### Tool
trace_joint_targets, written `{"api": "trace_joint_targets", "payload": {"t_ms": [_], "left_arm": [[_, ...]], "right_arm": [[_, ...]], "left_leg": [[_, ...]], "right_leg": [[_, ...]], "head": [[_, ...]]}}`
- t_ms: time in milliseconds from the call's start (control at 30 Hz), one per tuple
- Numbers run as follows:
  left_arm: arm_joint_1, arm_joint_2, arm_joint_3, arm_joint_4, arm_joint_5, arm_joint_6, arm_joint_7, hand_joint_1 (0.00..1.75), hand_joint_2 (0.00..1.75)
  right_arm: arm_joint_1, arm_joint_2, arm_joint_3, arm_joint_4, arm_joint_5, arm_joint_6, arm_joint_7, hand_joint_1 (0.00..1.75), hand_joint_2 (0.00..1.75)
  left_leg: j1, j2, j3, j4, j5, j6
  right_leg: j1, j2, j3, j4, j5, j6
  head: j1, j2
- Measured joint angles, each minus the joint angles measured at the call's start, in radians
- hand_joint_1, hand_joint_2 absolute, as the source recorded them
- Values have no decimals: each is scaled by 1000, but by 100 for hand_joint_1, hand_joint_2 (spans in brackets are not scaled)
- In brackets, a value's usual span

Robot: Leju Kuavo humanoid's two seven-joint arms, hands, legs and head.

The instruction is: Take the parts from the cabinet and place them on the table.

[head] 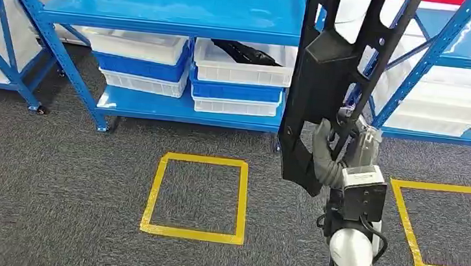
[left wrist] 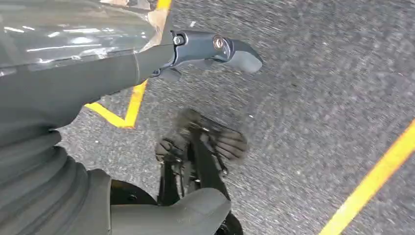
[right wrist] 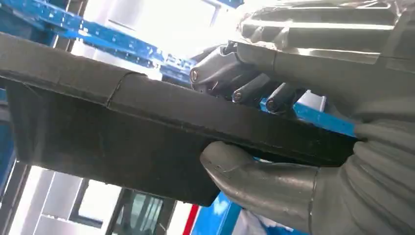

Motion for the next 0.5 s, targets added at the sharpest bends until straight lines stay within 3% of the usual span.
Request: {"api": "trace_joint_targets", "payload": {"t_ms": [33, 67, 100, 133, 167, 233, 300, 333, 367, 400, 467, 500], "left_arm": [[0, 0, 4, 0, 0, 0, 0, 0, 175], [-1, 0, 6, -1, 0, 0, -1, 0, 175], [-2, 0, 6, -1, 0, 0, -1, 0, 175], [-5, 0, 6, -2, -1, 0, -2, 0, 175], [-7, 0, 6, -2, -6, 0, -5, 0, 175], [-8, 0, 6, -3, -22, 7, -14, 0, 175], [-7, 0, 6, -3, -23, 15, -16, 0, 175], [-7, -2, 6, -3, -23, 22, -13, 0, 175], [-7, -2, 6, -3, -27, 28, -9, 0, 175], [-7, -1, 6, -3, -31, 34, -6, 0, 175], [-6, 0, 8, -5, -32, 42, -1, 0, 175], [-5, 0, 10, -5, -33, 43, 1, 0, 175]], "right_arm": [[-4, 3, 5, 3, 9, 1, 5, 175, 175], [-8, 6, 8, 5, 16, 2, 9, 175, 175], [-13, 7, 11, 5, 19, 2, 9, 175, 175], [-19, 8, 16, 5, 22, 2, 10, 175, 175], [-26, 9, 17, 5, 22, 2, 9, 175, 175], [-28, 13, 18, 6, 21, -1, 10, 175, 175], [-26, 17, 18, 6, 15, -2, 13, 175, 175], [-24, 17, 18, 6, 13, -2, 16, 175, 175], [-24, 18, 18, 6, 13, -2, 17, 175, 175], [-22, 19, 18, 6, 13, -1, 18, 175, 175], [-12, 19, 18, 7, 13, -1, 21, 175, 175], [-5, 19, 18, 7, 13, -1, 23, 175, 175]], "left_leg": [[7, 0, 28, -16, 31, -4], [15, 1, 82, -76, 61, -10], [22, 1, 148, -159, 70, -16], [28, -2, 208, -235, 49, -19], [20, -8, 233, -282, 34, -15], [12, -6, 221, -297, 24, 3], [8, -3, 208, -310, 48, 34], [4, 2, 199, -311, 57, 44], [3, 3, 189, -311, 65, 56], [-1, 4, 180, -311, 72, 61], [-7, 6, 163, -310, 84, 65], [-11, 6, 157, -310, 89, 65]], "right_leg": [[-2, 0, -16, 5, 8, 5], [-5, -1, -33, 13, 14, 9], [-8, -1, -47, 24, 19, 16], [-6, -1, -56, 35, 21, 19], [-2, -2, -72, 43, 23, 24], [1, -3, -83, 43, 38, 45], [7, -2, -98, 42, 52, 65], [-3, 1, -119, 65, 28, 58], [-1, 3, -142, 122, -14, 45], [-2, 4, -172, 200, -54, 38], [-3, 6, -224, 348, -110, 37], [-1, 7, -219, 358, -111, 43]], "head": [[0, 0], [0, 0], [0, 0], [-2, 0], [-2, 0], [-4, 0], [0, 0], [1, 0], [4, 0], [5, 0], [5, 0], [3, 0]]}}
